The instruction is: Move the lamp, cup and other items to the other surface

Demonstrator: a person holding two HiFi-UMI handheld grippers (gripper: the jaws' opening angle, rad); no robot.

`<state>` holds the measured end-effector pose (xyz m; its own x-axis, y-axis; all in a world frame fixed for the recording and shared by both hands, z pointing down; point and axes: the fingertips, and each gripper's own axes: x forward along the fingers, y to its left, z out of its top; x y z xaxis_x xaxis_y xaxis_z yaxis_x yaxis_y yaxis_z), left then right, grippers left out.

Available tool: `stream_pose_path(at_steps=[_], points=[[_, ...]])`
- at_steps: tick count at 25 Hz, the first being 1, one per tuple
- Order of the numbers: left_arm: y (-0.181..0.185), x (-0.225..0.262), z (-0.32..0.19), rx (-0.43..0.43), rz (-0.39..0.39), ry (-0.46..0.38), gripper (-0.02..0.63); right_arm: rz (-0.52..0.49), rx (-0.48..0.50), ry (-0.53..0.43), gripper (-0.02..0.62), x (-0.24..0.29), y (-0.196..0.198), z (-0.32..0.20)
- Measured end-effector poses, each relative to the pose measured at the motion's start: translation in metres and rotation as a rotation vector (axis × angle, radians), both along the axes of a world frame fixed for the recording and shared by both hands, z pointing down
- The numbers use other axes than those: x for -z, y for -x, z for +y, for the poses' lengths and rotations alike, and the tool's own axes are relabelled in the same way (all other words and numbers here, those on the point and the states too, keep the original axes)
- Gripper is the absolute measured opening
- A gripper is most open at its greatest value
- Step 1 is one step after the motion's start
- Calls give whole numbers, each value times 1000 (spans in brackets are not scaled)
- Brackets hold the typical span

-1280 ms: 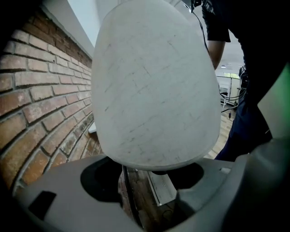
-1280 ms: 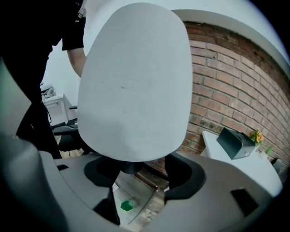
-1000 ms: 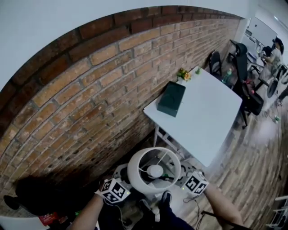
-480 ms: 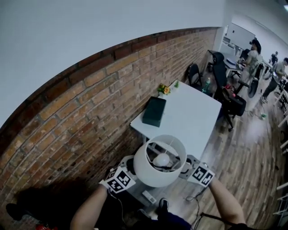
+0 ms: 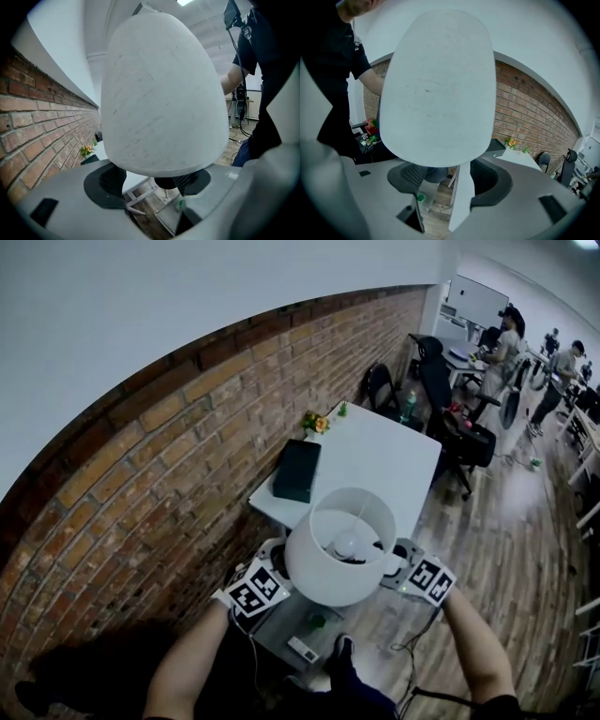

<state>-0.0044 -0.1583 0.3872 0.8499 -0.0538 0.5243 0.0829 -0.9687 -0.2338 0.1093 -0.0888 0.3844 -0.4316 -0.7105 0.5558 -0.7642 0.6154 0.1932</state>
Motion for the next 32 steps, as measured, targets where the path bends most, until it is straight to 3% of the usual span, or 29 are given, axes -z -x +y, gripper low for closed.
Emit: stream_pose_path(at_steps=[16,24,32], points=[[-142,-37,-79,73,-48,17,290,1,49,21,288,-24,-145,-85],[-192,-53,-109,90,-82,19,290,3,56,42,287,-45,-197,-118],[-220,-78,-130,104,-123,26,290,5,70,62,287,-67,-227,-140]])
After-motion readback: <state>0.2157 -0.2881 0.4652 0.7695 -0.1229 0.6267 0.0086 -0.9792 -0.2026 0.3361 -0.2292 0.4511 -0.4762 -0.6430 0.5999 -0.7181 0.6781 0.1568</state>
